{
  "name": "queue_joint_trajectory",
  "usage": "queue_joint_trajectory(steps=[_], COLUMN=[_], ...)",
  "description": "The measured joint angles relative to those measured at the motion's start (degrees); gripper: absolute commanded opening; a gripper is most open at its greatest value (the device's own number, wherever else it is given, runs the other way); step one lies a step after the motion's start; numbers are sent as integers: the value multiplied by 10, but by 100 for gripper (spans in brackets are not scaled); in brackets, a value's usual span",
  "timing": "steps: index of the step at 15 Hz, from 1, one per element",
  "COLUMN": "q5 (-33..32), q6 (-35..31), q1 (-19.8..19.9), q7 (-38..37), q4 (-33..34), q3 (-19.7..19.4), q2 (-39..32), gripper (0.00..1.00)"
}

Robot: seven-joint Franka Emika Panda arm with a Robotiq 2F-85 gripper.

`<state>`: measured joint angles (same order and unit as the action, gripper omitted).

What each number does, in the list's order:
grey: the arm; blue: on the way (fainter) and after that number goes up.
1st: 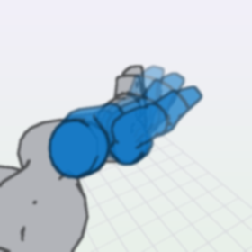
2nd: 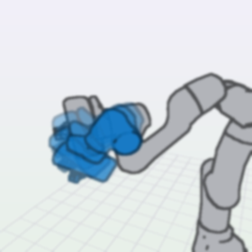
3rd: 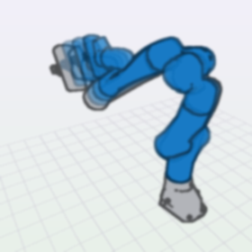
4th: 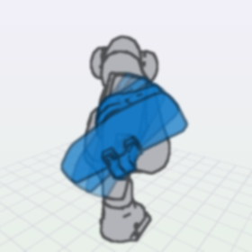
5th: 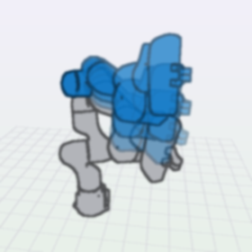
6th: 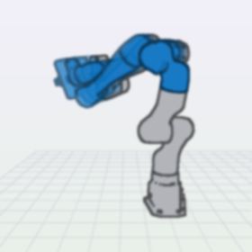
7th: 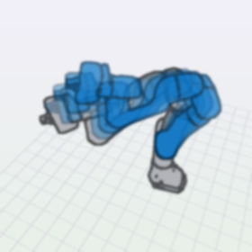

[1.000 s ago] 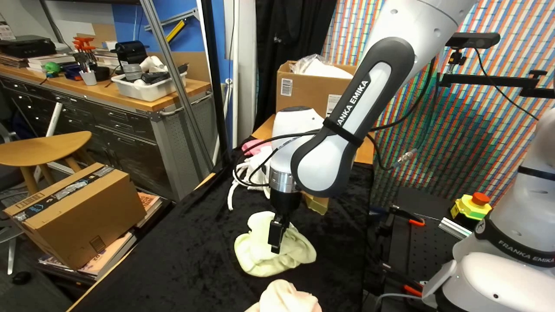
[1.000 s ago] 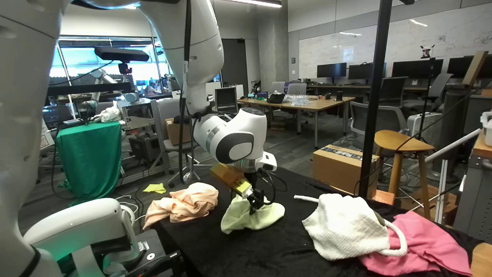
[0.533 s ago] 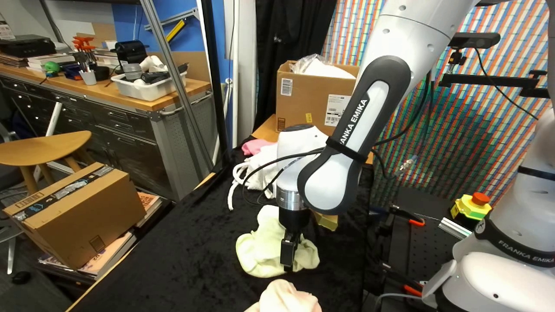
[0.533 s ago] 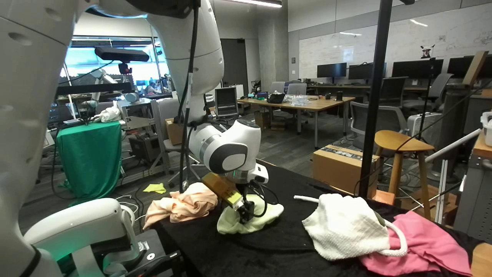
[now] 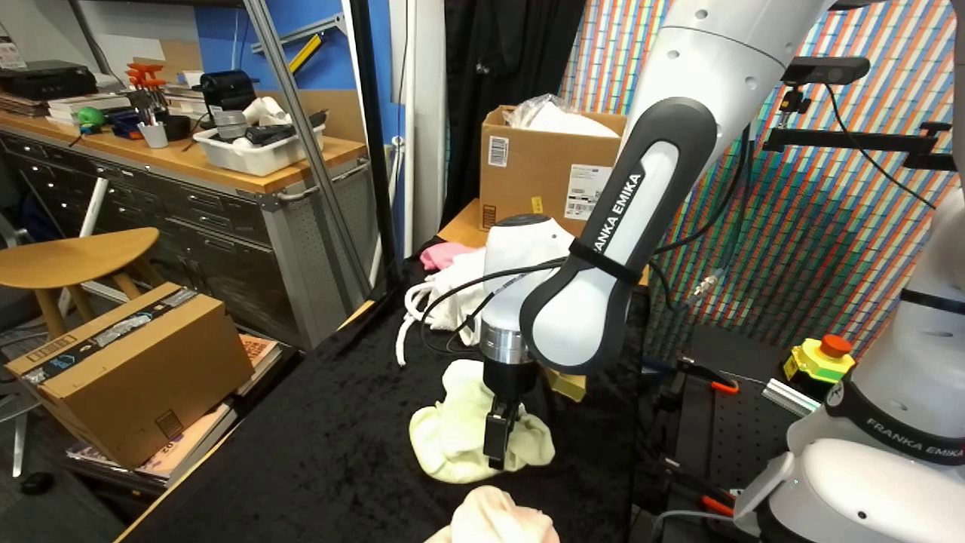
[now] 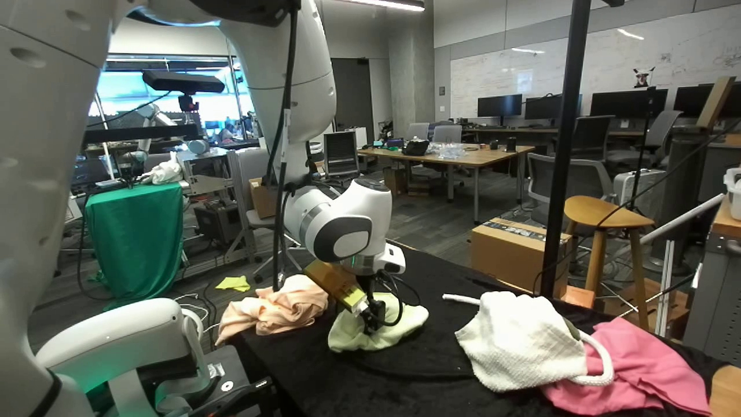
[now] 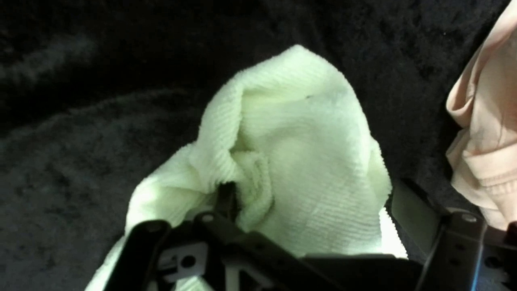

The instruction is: One by one, move every item on the table to the right back of the table.

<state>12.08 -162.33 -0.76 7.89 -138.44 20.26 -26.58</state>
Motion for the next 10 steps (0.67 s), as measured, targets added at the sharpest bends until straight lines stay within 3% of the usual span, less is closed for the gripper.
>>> queue_joint_trajectory(steps=[6,9,10], q5=[0,0,0], q6=[-24,-37,-40], q1=[1,3,4], q7=[0,-1,-1], q4=[-1,-1,-1], q3=[-1,-2,-2], q2=[6,7,8], gripper=[96,76,78])
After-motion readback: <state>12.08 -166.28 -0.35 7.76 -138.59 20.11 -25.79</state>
